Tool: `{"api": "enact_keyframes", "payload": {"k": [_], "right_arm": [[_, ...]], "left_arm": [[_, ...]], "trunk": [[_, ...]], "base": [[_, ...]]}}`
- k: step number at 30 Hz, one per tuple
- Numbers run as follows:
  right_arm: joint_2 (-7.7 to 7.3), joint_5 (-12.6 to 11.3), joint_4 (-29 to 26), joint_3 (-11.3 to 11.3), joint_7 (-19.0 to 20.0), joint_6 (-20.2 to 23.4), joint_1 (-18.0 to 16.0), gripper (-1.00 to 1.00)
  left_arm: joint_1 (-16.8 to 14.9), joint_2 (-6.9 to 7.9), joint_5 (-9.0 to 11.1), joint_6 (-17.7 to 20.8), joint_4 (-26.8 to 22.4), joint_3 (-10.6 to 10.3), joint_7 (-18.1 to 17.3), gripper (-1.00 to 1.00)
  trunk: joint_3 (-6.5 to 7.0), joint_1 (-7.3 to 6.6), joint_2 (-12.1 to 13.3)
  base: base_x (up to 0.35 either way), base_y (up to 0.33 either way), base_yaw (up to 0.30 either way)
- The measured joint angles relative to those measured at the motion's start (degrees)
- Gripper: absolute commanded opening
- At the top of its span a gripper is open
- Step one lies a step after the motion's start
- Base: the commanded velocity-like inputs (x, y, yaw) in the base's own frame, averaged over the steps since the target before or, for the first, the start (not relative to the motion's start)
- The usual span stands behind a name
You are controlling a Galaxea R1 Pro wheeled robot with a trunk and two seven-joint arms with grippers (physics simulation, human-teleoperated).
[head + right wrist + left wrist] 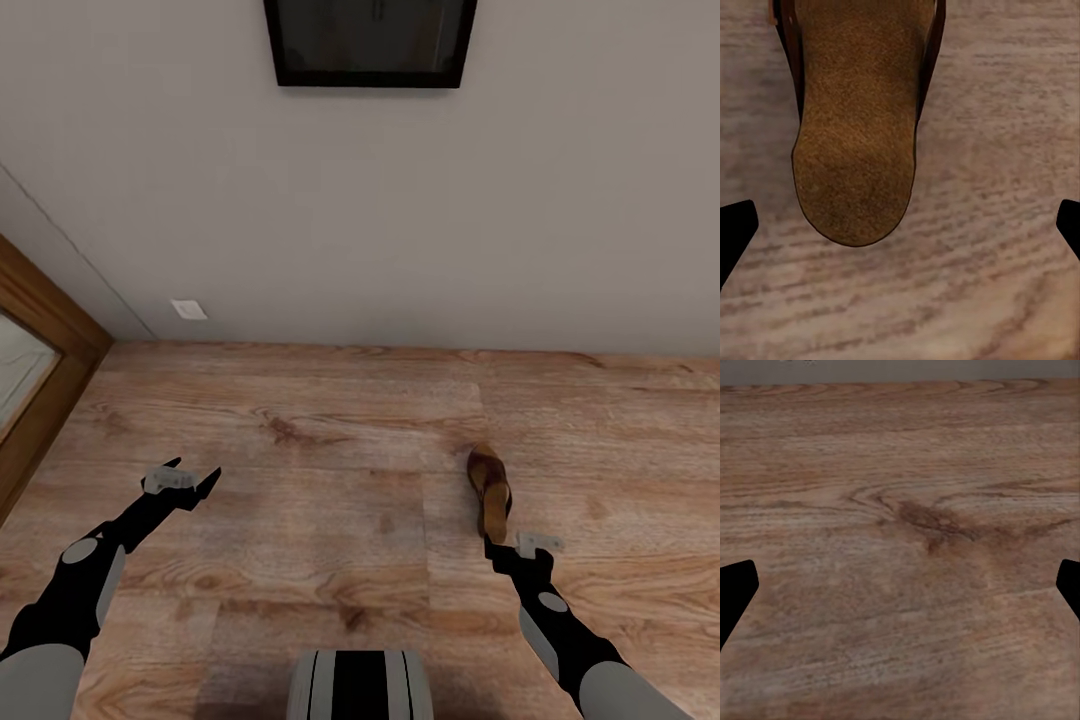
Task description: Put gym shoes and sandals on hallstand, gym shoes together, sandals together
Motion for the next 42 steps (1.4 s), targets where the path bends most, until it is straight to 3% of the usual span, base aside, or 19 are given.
{"api": "enact_keyframes", "payload": {"k": [37, 42], "right_arm": [[0.0, 0.0, 0.0, 0.0, -0.03, 0.0, 0.0, 1.0], [0.0, -0.01, 0.0, -0.05, -0.08, 0.0, 0.0, 1.0]], "left_arm": [[0.08, 0.32, 0.04, -0.04, -0.04, 0.3, 0.05, 1.0], [0.1, 0.28, 0.14, -0.04, -0.02, 1.58, 0.0, 1.0]], "trunk": [[0.0, 0.01, 0.0], [-1.11, 0.14, -0.06]], "base": [[0.064, 0.0, 0.0], [0.0, 0.0, 0.0]]}}
